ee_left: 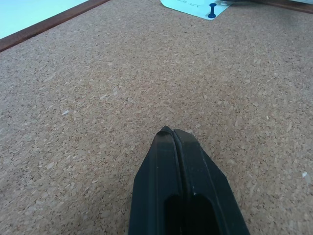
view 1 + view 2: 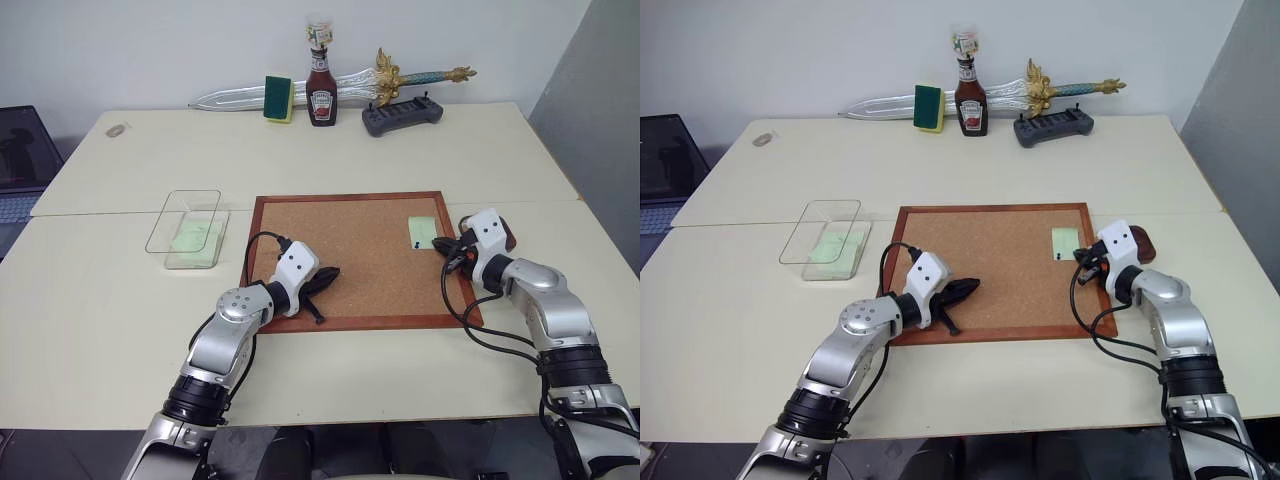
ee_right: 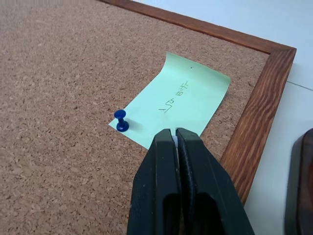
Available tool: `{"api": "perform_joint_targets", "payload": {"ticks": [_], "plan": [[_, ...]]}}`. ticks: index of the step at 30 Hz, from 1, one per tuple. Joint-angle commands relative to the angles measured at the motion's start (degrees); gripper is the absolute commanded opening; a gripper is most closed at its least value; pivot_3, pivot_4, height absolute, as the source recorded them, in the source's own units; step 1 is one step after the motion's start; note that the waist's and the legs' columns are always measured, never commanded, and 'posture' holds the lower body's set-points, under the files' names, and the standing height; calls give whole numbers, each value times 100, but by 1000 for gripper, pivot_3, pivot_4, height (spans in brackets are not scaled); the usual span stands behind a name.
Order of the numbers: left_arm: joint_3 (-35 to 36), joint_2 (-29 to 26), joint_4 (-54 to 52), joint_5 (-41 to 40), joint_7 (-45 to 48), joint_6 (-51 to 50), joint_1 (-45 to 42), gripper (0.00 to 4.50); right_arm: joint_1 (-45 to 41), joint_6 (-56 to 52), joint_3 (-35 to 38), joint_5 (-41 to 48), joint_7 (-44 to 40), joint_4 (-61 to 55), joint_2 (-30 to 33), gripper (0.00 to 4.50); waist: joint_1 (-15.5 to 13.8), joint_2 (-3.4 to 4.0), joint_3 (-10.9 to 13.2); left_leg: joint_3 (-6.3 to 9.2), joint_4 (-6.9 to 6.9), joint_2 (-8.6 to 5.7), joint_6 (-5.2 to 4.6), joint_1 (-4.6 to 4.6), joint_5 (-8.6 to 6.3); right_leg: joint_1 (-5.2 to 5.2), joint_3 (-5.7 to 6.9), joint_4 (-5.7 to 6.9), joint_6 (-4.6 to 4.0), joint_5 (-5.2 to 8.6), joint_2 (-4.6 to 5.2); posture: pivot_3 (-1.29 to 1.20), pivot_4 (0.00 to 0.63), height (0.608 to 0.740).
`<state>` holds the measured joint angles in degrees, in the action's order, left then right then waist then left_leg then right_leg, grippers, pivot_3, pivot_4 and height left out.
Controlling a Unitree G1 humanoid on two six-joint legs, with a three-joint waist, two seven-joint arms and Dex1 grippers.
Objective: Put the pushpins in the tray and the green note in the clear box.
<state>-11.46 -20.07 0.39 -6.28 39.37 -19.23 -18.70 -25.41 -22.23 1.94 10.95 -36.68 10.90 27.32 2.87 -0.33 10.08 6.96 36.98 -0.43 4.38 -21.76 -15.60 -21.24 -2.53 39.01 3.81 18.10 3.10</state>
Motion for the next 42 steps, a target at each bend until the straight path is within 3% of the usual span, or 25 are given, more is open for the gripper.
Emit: {"api": "perform_joint_targets", "payload": {"ticks": [1, 20, 30, 42], "plan": [[-323, -15, 162, 140, 95, -178, 247, 0, -94, 330, 193, 212, -13, -517, -92, 35, 5, 1, 0, 0, 0, 0, 0, 0, 0, 0, 0, 0, 0, 0, 0, 0, 150, 740], [-355, -43, 113, 176, 108, -195, 318, 0, -59, 257, 581, 284, 197, -588, 27, 35, -8, 4, -3, 0, 0, -1, 0, 1, 0, 3, 0, 0, 0, 0, 0, 0, 150, 740], [-372, -21, 136, 187, 119, -164, 294, 0, -229, 488, 454, -563, 943, 228, 390, 35, -12, 16, -10, -1, 0, -1, 0, 2, 0, 3, 0, 0, 0, 0, 0, 0, 150, 740], [-378, -21, 146, 214, 137, -138, 294, 0, -324, 462, 474, -824, 1237, 604, 554, 35, -11, 25, -16, -3, 0, -1, 0, 2, 0, 3, -2, 0, 0, 0, 0, 0, 150, 740]]}}
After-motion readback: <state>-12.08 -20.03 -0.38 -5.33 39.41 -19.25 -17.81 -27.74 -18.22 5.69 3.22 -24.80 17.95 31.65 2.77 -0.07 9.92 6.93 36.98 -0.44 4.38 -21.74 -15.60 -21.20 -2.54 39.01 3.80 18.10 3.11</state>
